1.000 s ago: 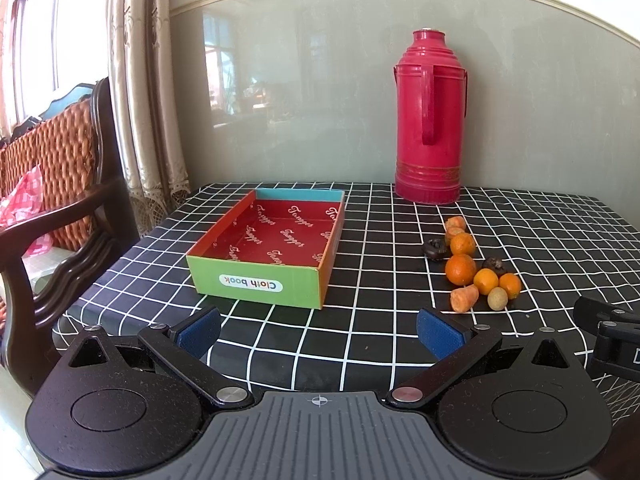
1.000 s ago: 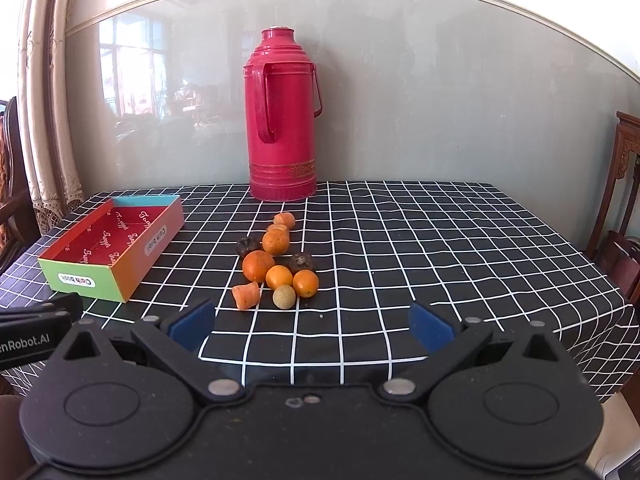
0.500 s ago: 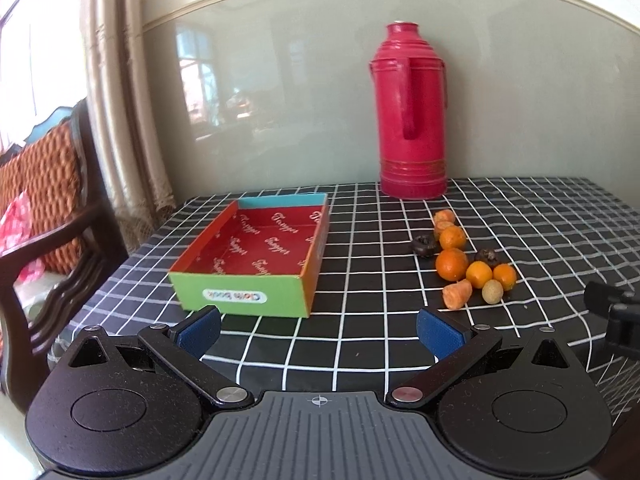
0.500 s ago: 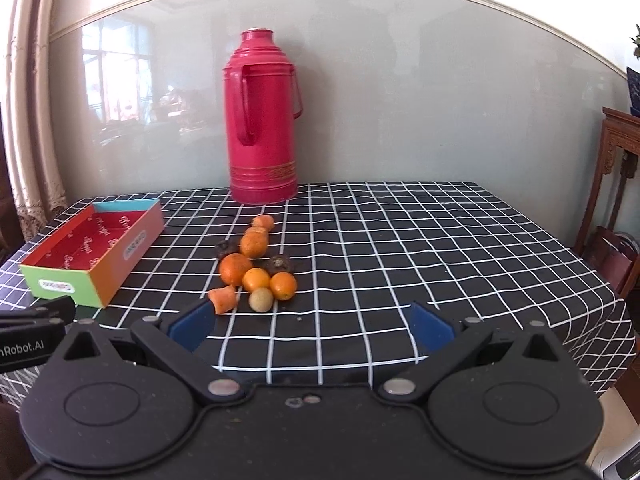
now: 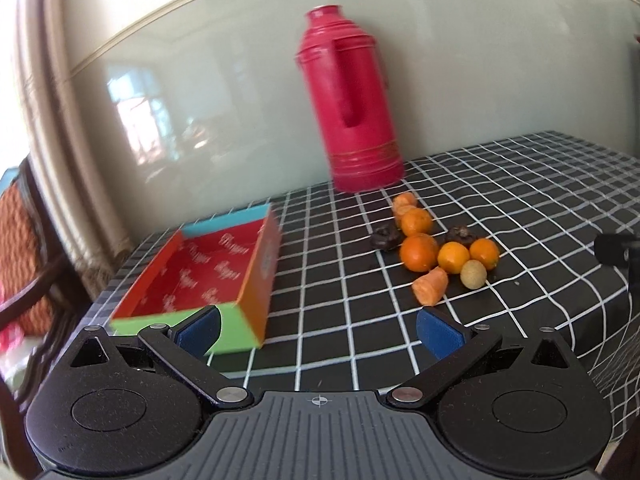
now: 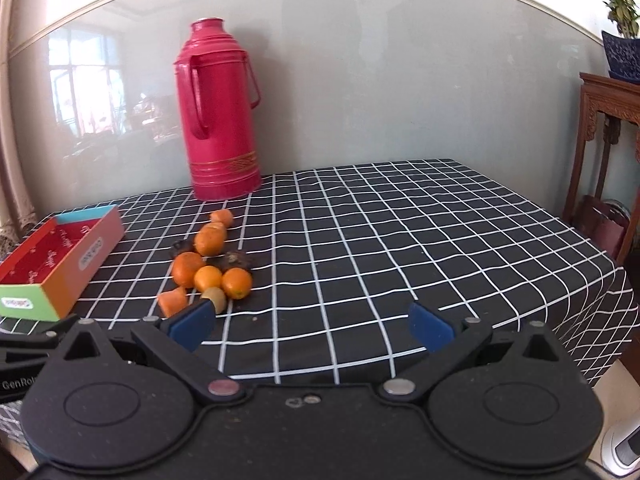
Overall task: Organize fruits
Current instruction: 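Reach the left gripper to the orange carrot-shaped piece and grasp it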
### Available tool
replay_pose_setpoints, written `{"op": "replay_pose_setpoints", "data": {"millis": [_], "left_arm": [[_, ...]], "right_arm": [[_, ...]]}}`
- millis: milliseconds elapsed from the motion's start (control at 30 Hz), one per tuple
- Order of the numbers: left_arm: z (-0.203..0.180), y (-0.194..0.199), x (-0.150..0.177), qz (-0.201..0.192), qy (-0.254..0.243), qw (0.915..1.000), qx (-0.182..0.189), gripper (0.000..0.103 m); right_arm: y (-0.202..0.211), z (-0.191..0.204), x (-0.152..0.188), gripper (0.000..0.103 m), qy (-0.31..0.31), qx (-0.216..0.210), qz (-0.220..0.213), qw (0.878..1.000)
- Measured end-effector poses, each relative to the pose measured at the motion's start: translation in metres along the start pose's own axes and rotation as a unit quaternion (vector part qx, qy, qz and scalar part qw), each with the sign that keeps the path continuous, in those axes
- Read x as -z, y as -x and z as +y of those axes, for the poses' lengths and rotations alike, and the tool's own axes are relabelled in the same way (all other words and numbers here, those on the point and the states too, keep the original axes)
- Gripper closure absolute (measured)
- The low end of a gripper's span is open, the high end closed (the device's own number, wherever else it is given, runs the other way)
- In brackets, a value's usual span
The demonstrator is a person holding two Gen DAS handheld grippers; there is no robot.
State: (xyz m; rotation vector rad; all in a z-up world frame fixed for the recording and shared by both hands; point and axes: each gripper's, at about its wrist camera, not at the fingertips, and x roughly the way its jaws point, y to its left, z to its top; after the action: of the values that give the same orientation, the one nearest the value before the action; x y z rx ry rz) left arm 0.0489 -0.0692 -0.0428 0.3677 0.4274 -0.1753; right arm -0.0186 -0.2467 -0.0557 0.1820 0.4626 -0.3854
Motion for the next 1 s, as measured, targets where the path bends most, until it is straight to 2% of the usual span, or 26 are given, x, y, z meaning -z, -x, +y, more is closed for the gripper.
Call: {"op": "replay_pose_setpoints", "data": {"millis": [400,467,500,700,767,800,1000], "left_arm": [[-0.036,-0.060,-0.008,-0.008,-0.061,0.9957,0.070,0.001],[-0.038,-0.067,-0.008,-0.009,-0.064,0.9944,0.084,0.011],[-0.039,-0.071,-0.009,-0.005,-0.067,0.9933,0.094,0.021],[-0.048,-0.088,-0.007,0.006,-0.071,0.9897,0.124,0.028],[-0.051,-0.092,-0.006,0.012,-0.075,0.9876,0.138,0.034],[-0.052,-0.095,-0.005,0.017,-0.076,0.9865,0.144,0.042],[-0.051,-0.102,-0.007,0.022,-0.056,0.9837,0.169,0.061]], "right_arm": [[-0.043,-0.016,0.003,0.006,-0.027,0.016,-0.022,0.999],[-0.047,-0.017,0.004,0.006,-0.029,0.020,-0.033,0.999],[-0.048,-0.018,0.004,0.006,-0.031,0.021,-0.038,0.999],[-0.052,-0.021,0.009,0.006,-0.039,0.029,-0.062,0.997],[-0.055,-0.021,0.009,0.006,-0.040,0.034,-0.066,0.996],[-0.057,-0.022,0.009,0.006,-0.042,0.034,-0.065,0.996],[-0.064,-0.024,0.011,0.006,-0.048,0.033,-0.055,0.997]]}}
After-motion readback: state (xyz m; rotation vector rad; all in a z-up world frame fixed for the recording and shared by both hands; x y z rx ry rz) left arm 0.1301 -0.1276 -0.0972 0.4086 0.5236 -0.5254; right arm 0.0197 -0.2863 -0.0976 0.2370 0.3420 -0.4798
